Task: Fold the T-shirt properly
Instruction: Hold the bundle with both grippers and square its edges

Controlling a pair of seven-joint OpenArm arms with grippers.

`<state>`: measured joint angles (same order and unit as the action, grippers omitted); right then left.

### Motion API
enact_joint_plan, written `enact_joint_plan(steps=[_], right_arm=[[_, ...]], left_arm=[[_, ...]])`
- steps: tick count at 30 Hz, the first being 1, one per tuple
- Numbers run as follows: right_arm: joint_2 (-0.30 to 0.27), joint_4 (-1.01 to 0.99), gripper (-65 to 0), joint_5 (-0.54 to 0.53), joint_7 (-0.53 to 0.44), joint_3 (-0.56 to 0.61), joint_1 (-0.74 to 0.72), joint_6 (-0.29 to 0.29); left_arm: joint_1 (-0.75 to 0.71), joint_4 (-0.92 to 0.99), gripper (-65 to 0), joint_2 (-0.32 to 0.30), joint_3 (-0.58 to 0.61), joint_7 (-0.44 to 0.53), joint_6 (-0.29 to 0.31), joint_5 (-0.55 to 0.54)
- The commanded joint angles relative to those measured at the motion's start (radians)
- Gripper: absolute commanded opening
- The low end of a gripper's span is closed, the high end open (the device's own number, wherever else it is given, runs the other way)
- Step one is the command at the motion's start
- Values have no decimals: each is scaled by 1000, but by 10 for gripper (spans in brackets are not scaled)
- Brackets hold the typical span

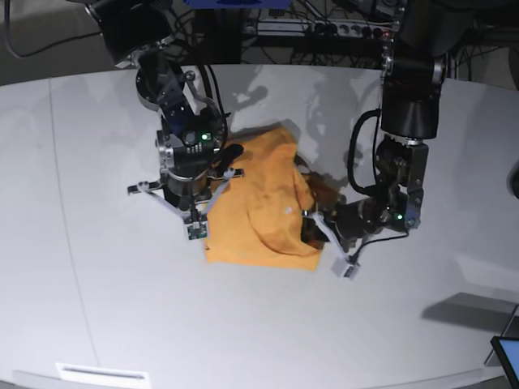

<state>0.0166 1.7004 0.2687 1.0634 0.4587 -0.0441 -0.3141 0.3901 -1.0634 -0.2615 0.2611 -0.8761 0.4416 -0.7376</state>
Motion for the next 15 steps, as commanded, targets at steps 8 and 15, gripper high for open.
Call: enact_joint_plan(steps=[8, 15], right_arm=[[13, 43, -650, 13, -21, 128, -3, 0], [53, 100, -650, 13, -21, 266, -12, 0]], left_arm=[[2, -4, -470, -78, -6, -2, -31, 106], [4, -5, -470, -72, -6, -2, -31, 106]])
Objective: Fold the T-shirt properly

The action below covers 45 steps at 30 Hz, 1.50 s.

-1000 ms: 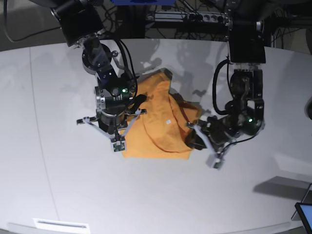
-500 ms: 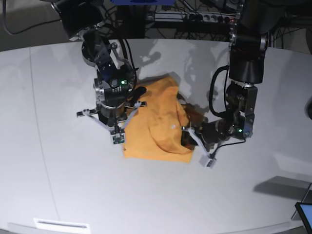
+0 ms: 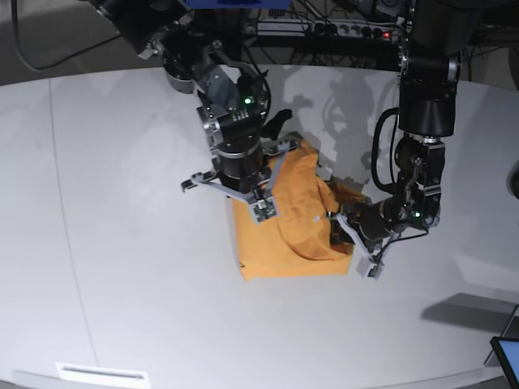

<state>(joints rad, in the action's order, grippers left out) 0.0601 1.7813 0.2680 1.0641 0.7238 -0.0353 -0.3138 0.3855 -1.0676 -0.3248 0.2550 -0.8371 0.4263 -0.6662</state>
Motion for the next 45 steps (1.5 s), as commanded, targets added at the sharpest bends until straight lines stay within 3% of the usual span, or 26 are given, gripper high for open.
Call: enact_joint_plan(steps=[1, 5, 10, 15, 20, 23, 29, 33, 39, 45], right_arm=[[13, 18, -650, 14, -23, 7, -25, 0], [31, -33, -650, 12, -31, 44, -54, 0], [34, -163, -650, 10, -183, 47, -70, 9], [43, -265, -650, 10, -249, 39, -74, 155], [47, -332, -644, 10, -252, 38, -91, 158], [47, -320, -576, 14, -252, 38, -91, 158], [39, -143, -527, 18, -239, -30, -87, 156], [37, -68, -527, 18, -192, -92, -81, 156], [-29, 7, -527, 18, -190, -165, -33, 156], [-113, 111, -527, 18, -195, -318, 54, 156]], left_arm=[[10, -1, -470, -9, 0, -41, -16, 35], [8, -3, -470, -7, 0, -41, -16, 32], [7, -3, -470, -7, 7, -41, -16, 30], [7, -3, -470, -7, 10, -43, -16, 30], [7, -3, -470, -7, 2, -43, -16, 30], [8, -35, -470, -10, 0, -40, -16, 30], [7, -236, -470, -33, -4, -44, -16, 30], [5, -293, -462, -29, -101, -83, -53, 30], [-61, -463, -462, -35, -247, -90, -56, 33], [-224, -701, -460, -112, -356, -90, -57, 35]])
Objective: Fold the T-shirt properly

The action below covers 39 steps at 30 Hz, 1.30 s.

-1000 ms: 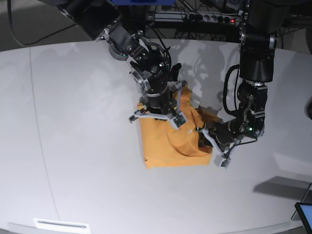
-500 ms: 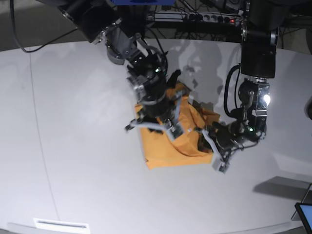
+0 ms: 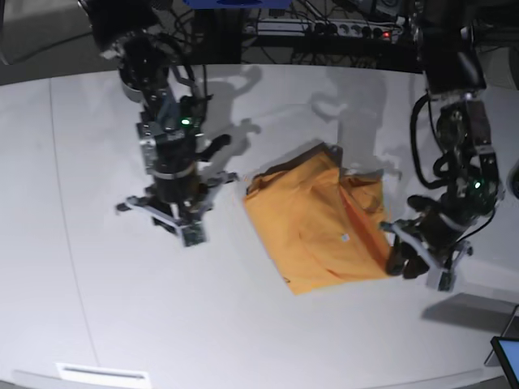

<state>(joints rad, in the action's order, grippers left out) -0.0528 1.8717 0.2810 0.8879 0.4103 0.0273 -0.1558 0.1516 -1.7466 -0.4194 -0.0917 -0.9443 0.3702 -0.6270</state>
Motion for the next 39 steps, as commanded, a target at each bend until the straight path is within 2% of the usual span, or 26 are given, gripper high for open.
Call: enact_joint_plan(steps=[1, 8, 13, 18, 22, 27, 33, 39], right_arm=[[-15, 29, -528, 5, -20, -21, 1, -1], [-75, 91, -532, 5, -23, -166, 102, -1], [-69, 95, -532, 4, -22, -178, 110, 2], [-75, 96, -534, 4, -22, -207, 156, 2], [-75, 96, -534, 4, -45, -325, 227, 2], [-66, 99, -534, 4, -186, -548, 351, 2], [-14, 104, -534, 4, -197, -739, 445, 2], [3, 102, -534, 4, -191, -838, 553, 2]], left_arm=[[-11, -51, -460, -26, -29, 17, -1, -4], [-182, -233, -460, -65, -201, 17, 2, -4], [-157, -180, -413, -65, -199, 17, 2, 23], [-215, -249, -413, -63, -248, 17, 2, 26], [-297, -258, -413, -65, -369, 17, 3, 26], [-429, -260, -413, -65, -576, 21, 3, 32], [-602, -260, -413, -59, -776, 21, 2, 32], [-791, -260, -413, -54, -899, 21, 2, 32]])
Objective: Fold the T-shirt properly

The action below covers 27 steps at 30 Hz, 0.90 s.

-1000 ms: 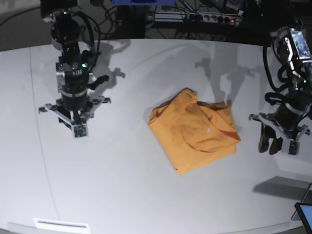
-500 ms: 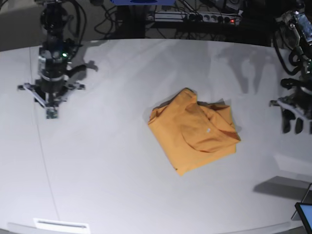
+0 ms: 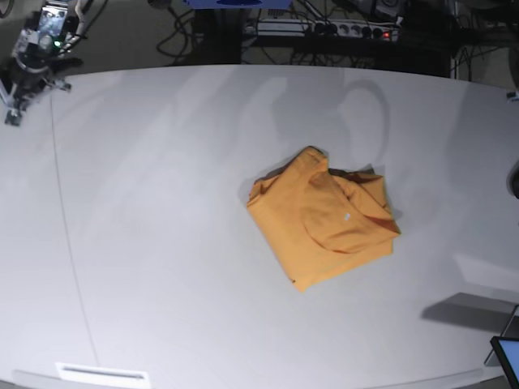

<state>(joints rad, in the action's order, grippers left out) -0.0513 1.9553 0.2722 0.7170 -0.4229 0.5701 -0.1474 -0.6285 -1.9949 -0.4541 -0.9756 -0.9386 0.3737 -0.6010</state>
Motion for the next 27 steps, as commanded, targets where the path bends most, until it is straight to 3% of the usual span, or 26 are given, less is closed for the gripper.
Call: enact_joint_plan(steps=[1, 9, 14, 17, 21, 24, 27], right_arm=[[11, 19, -534, 12, -20, -23, 32, -7], [87, 13, -534, 12, -20, -158, 202, -7], [117, -35, -534, 12, -20, -136, 284, -7], [110, -153, -534, 12, -20, -55, 288, -7], [75, -389, -534, 11, -32, 120, 264, -7], [57, -598, -534, 8, -104, 259, 225, -7], [54, -841, -534, 8, -204, 356, 147, -7]], left_arm=[[-40, -11, -413, -12, -30, 16, -2, 6], [-227, -11, -413, 67, -85, 16, 0, 6], [-282, -7, -413, 108, -41, 11, 0, 25], [-311, -4, -415, 134, 77, 11, -2, 149], [-305, 30, -417, 206, 275, 16, -2, 412], [-291, 122, -417, 242, 429, 22, -2, 568], [-232, 329, -417, 248, 568, 80, -6, 629]])
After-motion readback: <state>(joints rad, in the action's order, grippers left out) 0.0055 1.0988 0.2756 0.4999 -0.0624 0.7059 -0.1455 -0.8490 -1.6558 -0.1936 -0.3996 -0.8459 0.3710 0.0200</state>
